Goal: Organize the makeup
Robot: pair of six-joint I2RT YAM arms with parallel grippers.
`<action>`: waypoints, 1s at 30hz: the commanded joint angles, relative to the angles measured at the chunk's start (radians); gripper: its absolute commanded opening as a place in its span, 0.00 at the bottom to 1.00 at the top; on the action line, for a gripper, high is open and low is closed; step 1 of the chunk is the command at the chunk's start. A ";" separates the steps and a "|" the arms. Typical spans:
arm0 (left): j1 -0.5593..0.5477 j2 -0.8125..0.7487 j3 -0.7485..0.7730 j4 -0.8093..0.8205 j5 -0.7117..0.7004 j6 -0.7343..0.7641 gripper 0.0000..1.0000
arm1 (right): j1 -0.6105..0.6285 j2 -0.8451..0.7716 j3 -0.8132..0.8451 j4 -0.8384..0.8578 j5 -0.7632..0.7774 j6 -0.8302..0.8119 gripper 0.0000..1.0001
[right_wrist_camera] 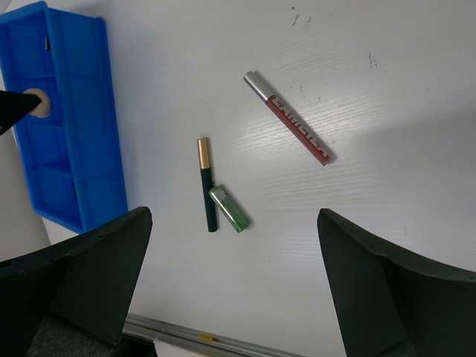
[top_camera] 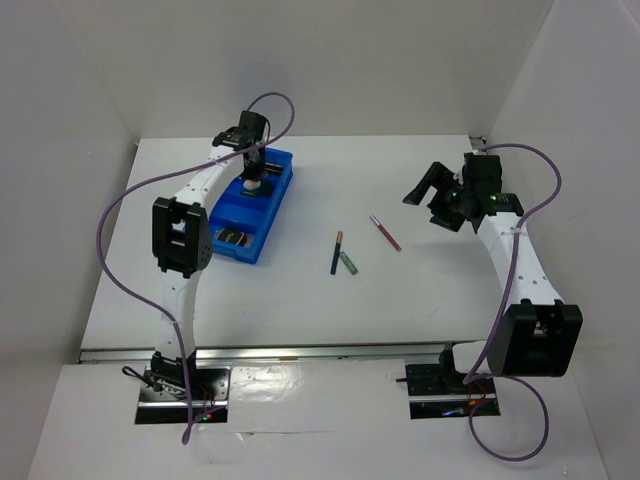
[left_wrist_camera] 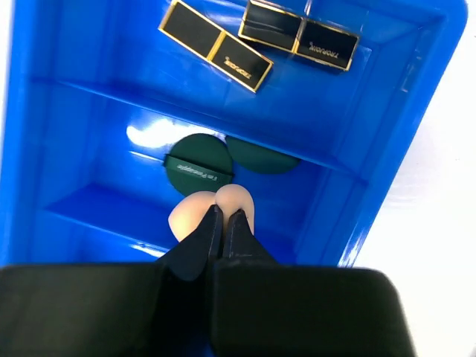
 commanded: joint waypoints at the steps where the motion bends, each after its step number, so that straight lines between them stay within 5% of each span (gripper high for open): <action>1: 0.033 0.031 0.001 0.012 0.057 -0.047 0.07 | -0.007 -0.004 0.028 0.015 -0.005 -0.003 1.00; 4: 0.033 0.043 0.037 -0.013 0.058 -0.057 0.29 | -0.007 0.005 0.037 0.015 -0.005 -0.003 1.00; 5: 0.033 0.043 0.047 -0.025 0.058 -0.057 0.51 | -0.007 0.005 0.037 0.015 -0.005 -0.003 1.00; 8: 0.033 -0.004 0.038 -0.034 0.082 -0.046 0.85 | -0.007 0.005 0.037 0.015 -0.005 -0.003 1.00; 11: 0.033 -0.056 0.028 -0.034 0.101 -0.025 0.87 | -0.007 0.005 0.037 0.015 -0.016 0.006 1.00; 14: -0.020 -0.151 0.013 -0.034 0.110 -0.014 0.78 | -0.007 0.005 0.037 0.015 -0.016 0.006 1.00; 19: -0.207 -0.309 -0.139 0.009 0.176 -0.026 0.73 | -0.007 -0.004 0.028 0.025 -0.016 0.006 1.00; 23: -0.353 -0.310 -0.202 0.009 0.157 -0.101 0.73 | -0.007 -0.027 0.019 0.025 -0.016 0.016 1.00; 30: -0.450 -0.215 -0.248 0.023 0.139 -0.265 0.79 | -0.007 -0.064 0.009 0.003 0.003 0.016 1.00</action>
